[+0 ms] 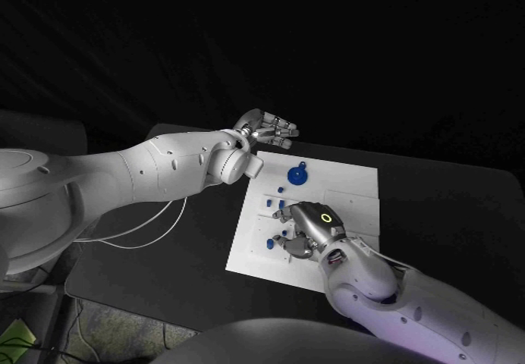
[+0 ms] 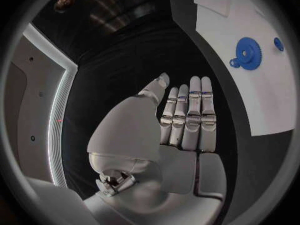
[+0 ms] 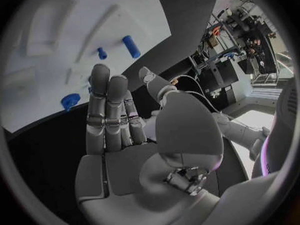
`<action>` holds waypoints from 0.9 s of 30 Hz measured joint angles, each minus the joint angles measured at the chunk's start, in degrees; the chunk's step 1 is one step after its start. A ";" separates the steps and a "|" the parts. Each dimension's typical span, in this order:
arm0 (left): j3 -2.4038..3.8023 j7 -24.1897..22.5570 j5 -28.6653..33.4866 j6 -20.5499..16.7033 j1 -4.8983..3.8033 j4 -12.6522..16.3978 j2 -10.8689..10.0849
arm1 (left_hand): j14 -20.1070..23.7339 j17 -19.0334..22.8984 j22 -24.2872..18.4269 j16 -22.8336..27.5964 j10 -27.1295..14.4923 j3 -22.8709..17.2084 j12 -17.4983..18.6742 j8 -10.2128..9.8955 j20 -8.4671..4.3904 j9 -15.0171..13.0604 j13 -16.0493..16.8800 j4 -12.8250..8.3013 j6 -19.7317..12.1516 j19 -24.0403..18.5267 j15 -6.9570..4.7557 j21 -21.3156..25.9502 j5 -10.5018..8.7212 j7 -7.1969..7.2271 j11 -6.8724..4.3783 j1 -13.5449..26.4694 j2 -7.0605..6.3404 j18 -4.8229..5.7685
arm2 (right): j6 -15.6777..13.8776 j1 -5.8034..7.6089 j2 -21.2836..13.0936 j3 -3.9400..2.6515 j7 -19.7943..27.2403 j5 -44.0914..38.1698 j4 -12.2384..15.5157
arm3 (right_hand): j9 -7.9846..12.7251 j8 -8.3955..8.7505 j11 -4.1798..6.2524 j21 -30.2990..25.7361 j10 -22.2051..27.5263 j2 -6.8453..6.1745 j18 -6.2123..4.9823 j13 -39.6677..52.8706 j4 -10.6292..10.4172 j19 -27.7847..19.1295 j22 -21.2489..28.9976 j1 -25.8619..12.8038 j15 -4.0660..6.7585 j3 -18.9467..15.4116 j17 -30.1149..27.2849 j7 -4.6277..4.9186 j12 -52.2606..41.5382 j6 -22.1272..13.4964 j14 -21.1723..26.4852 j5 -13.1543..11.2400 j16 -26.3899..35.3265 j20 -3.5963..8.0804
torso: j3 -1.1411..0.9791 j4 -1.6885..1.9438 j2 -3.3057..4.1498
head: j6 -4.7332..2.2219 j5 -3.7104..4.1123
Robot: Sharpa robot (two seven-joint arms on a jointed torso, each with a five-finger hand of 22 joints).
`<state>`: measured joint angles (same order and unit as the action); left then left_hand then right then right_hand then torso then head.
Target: Assemble the parts on the task board
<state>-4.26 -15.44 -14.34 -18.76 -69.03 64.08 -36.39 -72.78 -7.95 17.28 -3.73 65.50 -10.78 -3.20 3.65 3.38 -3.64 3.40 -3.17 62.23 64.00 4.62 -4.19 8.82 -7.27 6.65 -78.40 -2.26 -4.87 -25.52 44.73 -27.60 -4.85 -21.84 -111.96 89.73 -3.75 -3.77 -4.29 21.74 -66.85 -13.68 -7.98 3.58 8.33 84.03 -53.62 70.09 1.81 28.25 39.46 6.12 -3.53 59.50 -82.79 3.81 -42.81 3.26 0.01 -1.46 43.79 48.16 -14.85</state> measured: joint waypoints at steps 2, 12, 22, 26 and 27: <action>0.00 0.00 0.00 0.02 0.01 -0.21 -0.15 | 0.00 0.00 -0.02 0.00 0.00 0.05 0.00 0.00 0.00 0.00 0.00 0.05 0.00 0.00 0.00 0.00 0.00 0.00 0.00 0.00 0.00 0.00 | -0.42 0.05 -1.87 -1.95 0.48 1.65 1.53 | 0.00 0.00 0.34 0.52 -2.39 0.46 0.01 -0.05 -0.92 0.00 0.05 -0.72 0.05 0.93 0.03 0.53 0.00 0.60 -0.05 0.71 -0.34 0.00 | -0.07 -0.10 -0.08 | -0.34 0.41; -0.02 -0.25 0.00 -0.01 0.39 -0.96 -0.93 | -0.02 -0.28 -0.15 0.00 1.96 0.07 0.00 0.00 -0.21 -0.04 0.00 0.39 0.00 0.21 -0.02 -0.41 0.00 0.00 -0.78 0.00 0.00 0.89 | 0.82 0.29 -12.96 -10.78 3.47 15.26 6.08 | -2.21 -0.23 6.01 6.54 -16.02 4.66 2.07 11.49 -3.01 0.00 -3.30 -2.89 3.67 -4.72 2.17 -2.66 -11.63 10.20 -0.52 3.53 -2.65 3.37 | -0.59 -1.08 -0.94 | -2.08 3.04; -0.02 -0.99 0.03 0.30 1.83 -1.01 -1.69 | -2.61 -1.20 -0.07 0.00 3.60 0.57 0.00 0.00 -0.74 -0.03 0.00 1.21 -0.43 1.56 -1.14 -1.14 0.02 0.02 -1.34 1.62 -0.55 0.89 | 10.98 0.51 -20.53 -13.93 1.48 29.84 5.93 | -8.65 -0.16 7.49 18.38 -10.48 7.94 4.05 61.21 -5.20 -0.09 -11.09 -4.96 4.38 -6.49 13.00 -4.46 -54.74 10.63 -0.39 5.24 -13.68 4.23 | -1.04 -2.10 -2.10 | -2.20 5.47; -0.03 -1.55 0.05 0.72 2.40 -0.47 -2.15 | -2.98 -2.14 -0.30 0.00 3.60 3.57 0.00 0.00 -0.83 -0.03 0.00 2.10 -0.62 1.65 -1.33 -1.31 2.00 0.22 -1.34 2.42 -0.76 0.89 | 15.87 0.51 -21.48 -14.08 -2.81 32.30 5.47 | -18.71 0.00 7.50 20.43 -11.12 7.73 4.05 66.28 -5.85 -0.09 -13.92 -7.14 4.49 -4.69 16.44 -4.77 -55.47 9.52 0.12 4.00 -15.52 4.24 | -1.19 -2.38 -2.43 | -1.88 6.06; -0.04 -1.75 0.07 0.85 2.50 -0.24 -2.30 | -2.98 -2.38 -0.47 0.00 3.60 4.34 0.00 0.00 -0.83 -0.03 0.00 2.19 -0.62 1.65 -1.33 -1.30 2.00 0.22 -1.34 2.41 -0.74 0.89 | 17.25 0.51 -21.68 -14.12 -4.19 32.79 5.27 | -21.35 0.00 7.68 20.43 -11.54 7.50 4.05 66.99 -6.25 -0.09 -14.25 -7.37 4.55 -4.29 16.90 -4.82 -54.87 9.13 0.19 3.69 -15.52 4.24 | -1.21 -2.43 -2.49 | -1.82 6.21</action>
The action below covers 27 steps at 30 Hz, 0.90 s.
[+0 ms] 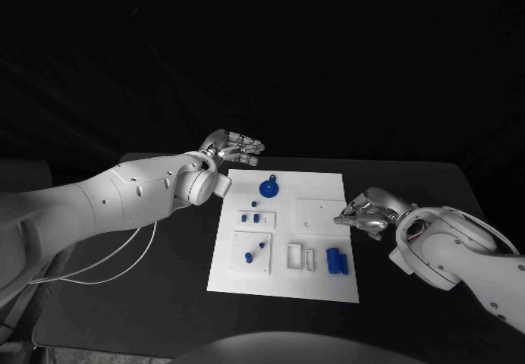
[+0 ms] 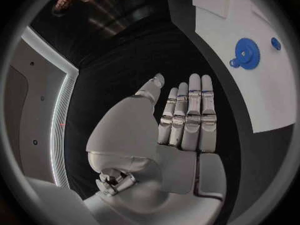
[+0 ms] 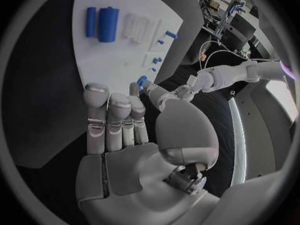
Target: Assemble the parts on the task board
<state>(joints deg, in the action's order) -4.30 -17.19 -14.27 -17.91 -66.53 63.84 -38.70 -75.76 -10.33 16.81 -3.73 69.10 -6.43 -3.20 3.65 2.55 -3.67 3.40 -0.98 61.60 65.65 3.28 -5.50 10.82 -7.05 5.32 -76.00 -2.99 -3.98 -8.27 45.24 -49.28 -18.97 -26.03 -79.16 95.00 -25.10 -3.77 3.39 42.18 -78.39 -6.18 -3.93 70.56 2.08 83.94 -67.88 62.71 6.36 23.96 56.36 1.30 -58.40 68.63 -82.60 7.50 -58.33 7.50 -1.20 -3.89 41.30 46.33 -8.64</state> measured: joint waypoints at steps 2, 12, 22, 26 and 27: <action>0.00 -0.31 0.02 0.17 0.09 0.36 -0.25 | 0.00 -0.49 -0.46 0.00 0.45 1.87 0.00 0.00 -0.20 0.00 0.00 0.16 0.00 0.20 0.00 0.00 -0.25 0.00 -0.18 -0.57 0.56 0.00 | 1.98 0.00 -0.20 -0.05 -2.08 0.61 -0.38 | -2.23 0.00 -0.11 0.00 -0.26 -0.43 0.00 0.61 -0.54 0.00 -0.39 -0.71 0.00 0.16 0.47 -0.17 0.55 -0.19 0.00 -0.37 0.00 0.00 | -0.03 -0.12 -0.15 | 0.22 0.38; 0.02 -1.65 0.13 1.03 0.22 1.74 -1.05 | 1.56 -0.47 -2.36 0.00 2.00 8.63 0.00 0.00 0.33 0.01 0.00 0.91 -1.20 0.09 0.92 1.03 -5.55 -0.14 -0.16 0.26 1.56 0.64 | 9.72 0.00 0.52 0.56 -10.01 2.66 -2.37 | -5.04 0.00 -0.43 1.00 -0.59 -1.65 -0.01 3.28 -3.39 0.00 -2.25 -3.89 -0.31 0.98 3.03 0.09 0.15 -0.86 -0.32 -3.08 -1.68 -0.01 | 0.15 -0.43 -0.73 | 1.13 1.40; 0.01 -2.10 0.19 1.82 0.26 2.46 -1.19 | 4.55 0.25 -4.89 0.00 -3.71 12.28 0.00 0.00 1.50 -0.01 0.00 1.47 -2.31 -0.67 1.94 1.07 -7.43 -0.36 1.07 1.49 1.13 0.64 | 12.16 -0.01 2.54 2.61 -12.74 3.34 -4.36 | -5.78 0.00 -0.51 1.08 -0.67 -2.72 0.00 4.38 -4.87 -0.01 -3.39 -4.96 -0.31 1.33 4.06 0.34 0.15 -1.12 -0.32 -3.95 -1.68 -0.02 | 0.65 -0.42 -1.01 | 1.65 1.82; 0.01 -2.13 0.21 2.18 0.27 2.57 -1.19 | 7.16 1.70 -5.70 0.00 -4.87 12.60 0.00 0.00 2.16 -0.01 0.00 2.09 -2.78 -1.33 2.54 1.41 -7.78 -0.41 1.32 2.38 0.24 0.63 | 12.36 0.01 3.63 3.72 -13.15 3.42 -5.04 | -5.78 0.00 -0.72 1.07 -0.87 -3.10 -0.01 4.38 -5.35 -0.01 -3.62 -5.33 -0.32 1.49 4.17 0.41 0.15 -1.59 -0.31 -4.00 -1.68 -0.02 | 0.81 -0.36 -1.07 | 1.81 1.91; 0.01 -2.13 0.22 2.26 0.27 2.59 -1.18 | 7.86 2.62 -6.03 0.00 -5.15 12.53 0.00 0.00 2.39 -0.01 0.00 2.55 -3.09 -1.57 2.68 1.41 -7.78 -0.43 1.26 2.52 -0.09 0.63 | 12.39 0.01 3.88 3.94 -13.22 3.43 -5.19 | -5.78 0.00 -0.72 1.07 -0.87 -3.10 -0.01 4.38 -5.41 -0.01 -3.62 -5.33 -0.31 1.42 4.17 0.41 0.15 -1.59 -0.31 -4.17 -1.68 -0.02 | 0.82 -0.35 -1.07 | 1.82 1.91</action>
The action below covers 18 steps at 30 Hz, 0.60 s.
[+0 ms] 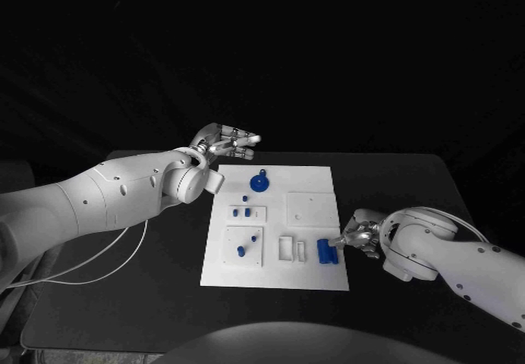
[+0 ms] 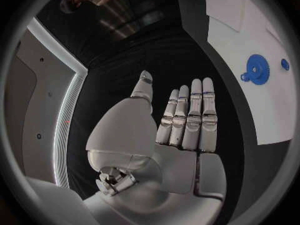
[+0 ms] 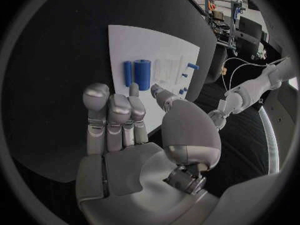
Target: Assemble the parts on the task board
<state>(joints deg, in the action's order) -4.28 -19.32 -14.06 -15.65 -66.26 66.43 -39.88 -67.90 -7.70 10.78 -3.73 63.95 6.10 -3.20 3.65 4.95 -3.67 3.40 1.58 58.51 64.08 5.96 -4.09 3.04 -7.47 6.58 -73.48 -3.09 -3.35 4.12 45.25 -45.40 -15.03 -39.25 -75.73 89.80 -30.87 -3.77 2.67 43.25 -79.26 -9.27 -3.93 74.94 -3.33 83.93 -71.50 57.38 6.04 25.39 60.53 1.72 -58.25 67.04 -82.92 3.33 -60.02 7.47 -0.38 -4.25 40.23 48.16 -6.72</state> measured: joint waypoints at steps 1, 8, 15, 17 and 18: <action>0.00 0.00 0.01 0.12 0.00 0.02 0.00 | 0.46 0.69 -0.27 0.00 -0.09 -0.06 0.00 0.00 0.20 0.00 0.00 0.31 -0.05 -0.21 0.10 0.00 0.00 -0.05 0.08 -0.04 -0.18 0.00 | 0.03 0.00 0.33 0.26 -0.09 0.02 -0.19 | 0.00 0.00 0.00 0.00 0.00 0.00 0.00 0.00 0.00 0.00 0.00 0.00 0.00 0.00 0.00 0.00 0.00 0.00 0.00 0.00 0.00 0.00 | 0.01 0.02 0.00 | 0.01 0.00; 0.00 0.00 0.03 0.76 0.01 0.13 0.02 | 1.07 3.78 -2.37 0.00 -0.29 -0.13 0.00 0.00 0.39 0.00 0.00 1.26 -0.28 -0.39 0.29 0.00 0.00 0.12 -0.12 -0.32 -0.46 0.00 | 0.03 -0.01 1.68 0.99 -0.39 0.06 -1.01 | 0.12 0.00 0.00 0.00 0.00 -0.17 0.00 0.00 -0.16 0.00 -0.31 -0.17 0.00 0.16 0.19 0.00 0.00 0.00 0.00 0.00 0.00 -0.01 | 0.04 0.04 0.06 | 0.12 -0.16; 0.00 0.06 0.03 1.18 0.01 0.13 0.09 | 1.07 3.78 -3.60 0.00 -0.29 -0.27 0.00 0.00 0.39 0.01 0.00 1.40 -0.29 -0.39 0.28 0.00 0.00 0.12 -0.13 -0.32 -0.46 0.00 | 0.02 0.04 2.81 1.90 -0.49 0.07 -2.10 | 0.21 0.00 0.00 0.00 0.00 -0.23 0.00 -0.01 -0.16 0.00 -0.41 -0.22 0.00 0.16 0.26 0.20 0.00 -0.19 0.00 0.00 0.00 -0.01 | 0.04 -0.02 0.08 | 0.32 -0.32; 0.00 0.08 0.03 1.27 0.01 0.13 0.10 | 1.07 3.78 -3.67 0.00 -0.29 -0.28 0.00 0.00 0.39 0.01 0.00 1.42 -0.29 -0.39 0.29 0.00 0.00 0.12 -0.13 -0.33 -0.46 0.00 | 0.02 0.02 3.17 2.25 -0.52 0.01 -2.55 | 0.21 0.00 0.00 0.00 0.00 -0.23 0.00 -0.01 -0.16 0.00 -0.41 -0.22 0.00 0.16 0.26 0.20 0.00 -0.19 0.00 0.00 0.00 -0.01 | 0.04 -0.02 0.09 | 0.37 -0.37; 0.00 0.10 0.04 1.33 0.01 0.13 0.11 | 1.07 3.78 -3.78 0.00 -0.29 -0.28 0.00 0.00 0.39 0.01 0.00 1.42 -0.28 -0.39 0.29 0.00 0.00 0.12 -0.13 -0.32 -0.46 0.00 | 0.00 0.01 3.40 2.41 -0.53 -0.06 -2.83 | 0.24 0.00 0.00 0.00 0.00 -0.23 0.00 -0.01 -0.16 0.00 -0.45 -0.22 0.00 0.16 0.26 0.20 0.00 -0.19 0.00 0.00 0.00 -0.01 | 0.05 -0.02 0.10 | 0.39 -0.37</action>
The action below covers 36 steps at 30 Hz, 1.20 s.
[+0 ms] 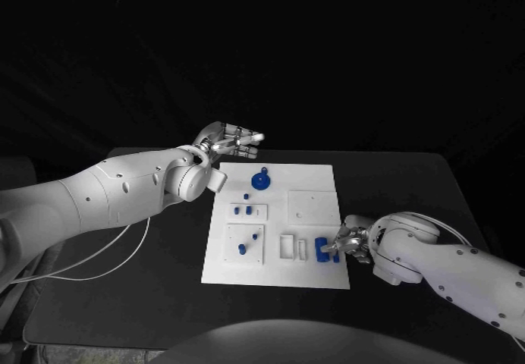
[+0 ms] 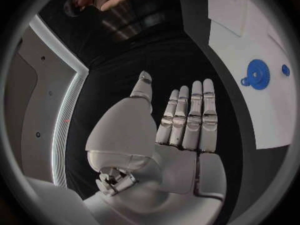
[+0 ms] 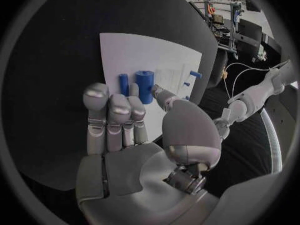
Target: Assemble the parts on the task board
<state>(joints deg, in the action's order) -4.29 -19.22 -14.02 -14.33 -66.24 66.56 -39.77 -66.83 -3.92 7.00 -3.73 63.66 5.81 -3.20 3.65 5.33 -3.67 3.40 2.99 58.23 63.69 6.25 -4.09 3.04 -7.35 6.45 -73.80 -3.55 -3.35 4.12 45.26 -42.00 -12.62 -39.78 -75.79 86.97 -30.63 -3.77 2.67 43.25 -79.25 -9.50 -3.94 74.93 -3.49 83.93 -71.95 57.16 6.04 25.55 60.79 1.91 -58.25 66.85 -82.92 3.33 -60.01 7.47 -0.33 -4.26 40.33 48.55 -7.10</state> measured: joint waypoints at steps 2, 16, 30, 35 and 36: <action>0.00 0.02 0.00 0.07 0.00 0.00 0.02 | 0.00 0.00 -0.10 0.00 0.00 0.00 0.00 0.00 0.00 0.00 0.00 0.00 0.00 0.00 0.00 0.00 0.00 0.00 0.00 0.00 0.00 -0.01 | -0.08 0.00 0.35 0.18 -0.02 -0.13 -0.43 | 0.06 0.00 0.00 -0.22 0.00 0.00 0.00 0.00 -0.09 0.00 -0.05 0.00 0.00 -0.09 0.00 0.19 0.00 -0.19 0.00 0.00 0.00 0.00 | 0.02 0.00 0.01 | 0.05 -0.03; 0.00 0.21 0.02 0.74 0.00 -0.11 0.30 | 0.00 -0.01 -0.63 0.00 -0.21 0.00 0.00 0.00 0.00 0.01 0.00 0.31 0.00 0.00 0.00 0.00 0.00 0.00 0.20 0.00 0.00 -0.01 | -1.69 0.30 4.82 1.54 -0.06 -2.02 -3.37 | 1.13 0.00 0.00 -1.45 0.00 -1.40 0.00 -0.01 -2.06 0.00 -0.14 -1.39 0.00 -1.55 -0.01 0.52 1.39 -1.34 0.00 -0.27 0.26 0.00 | 0.13 0.12 0.06 | 0.01 -0.23; 0.00 0.62 0.03 1.27 0.00 -0.25 0.75 | 0.00 -0.01 -0.91 0.00 -0.41 -0.01 0.00 0.00 -0.01 0.01 0.00 0.31 -0.20 0.00 0.00 -0.01 0.00 -0.21 0.41 0.00 0.00 -0.02 | -2.02 1.31 7.28 3.05 -0.22 -3.10 -5.53 | 1.28 -0.33 -0.33 -2.22 0.10 -1.75 0.00 -0.01 -3.64 0.00 -0.39 -0.35 -0.22 -3.14 0.37 0.64 2.17 -1.36 -0.21 -0.27 1.06 -0.01 | 0.20 0.12 0.06 | 0.08 -0.21; 0.00 0.78 0.03 1.38 0.01 -0.28 0.89 | 0.00 -0.01 -0.98 0.00 -0.41 -0.01 0.00 0.00 -0.01 0.01 0.00 0.31 -0.20 0.00 0.00 -0.01 0.00 -0.21 0.41 0.00 0.00 -0.02 | -2.03 1.77 7.95 3.70 -0.21 -3.23 -6.49 | -6.06 -0.33 -0.33 -2.49 0.10 -1.97 0.00 -0.02 -2.54 0.00 -0.46 0.52 -0.22 -2.41 0.51 0.60 2.39 -1.66 -0.21 -0.27 1.06 -0.01 | 0.23 0.12 0.05 | 0.00 -0.24; 0.00 0.82 0.03 1.41 0.01 -0.29 0.91 | 0.00 -0.01 -1.04 0.00 -0.41 -0.01 0.00 0.00 -0.01 0.01 0.00 0.31 -0.20 0.00 0.00 -0.01 0.00 -0.21 0.41 0.00 0.00 -0.02 | -2.07 1.83 8.11 3.84 -0.18 -3.23 -6.76 | -8.91 -0.33 -0.33 -2.49 0.10 -1.97 0.00 -0.02 -2.19 0.00 -0.51 0.65 -0.22 -2.05 0.55 0.64 2.39 -1.89 -0.21 -0.27 1.06 -0.01 | 0.23 0.12 0.05 | 0.00 -0.24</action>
<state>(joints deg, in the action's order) -4.29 -18.41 -13.99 -12.91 -66.24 66.27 -38.86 -66.83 -3.94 5.96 -3.73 63.25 5.81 -3.20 3.65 5.33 -3.66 3.40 3.30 58.03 63.69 6.24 -4.10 3.04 -7.56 6.86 -73.80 -3.54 -3.36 2.05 47.09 -33.89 -8.79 -39.96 -79.02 80.22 -39.53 -4.10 2.34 40.76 -79.15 -11.47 -3.94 74.91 -5.68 83.93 -72.46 57.80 5.82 23.49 61.33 2.55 -55.86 64.96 -83.13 3.06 -58.96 7.46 -0.10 -4.15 40.39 48.55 -7.33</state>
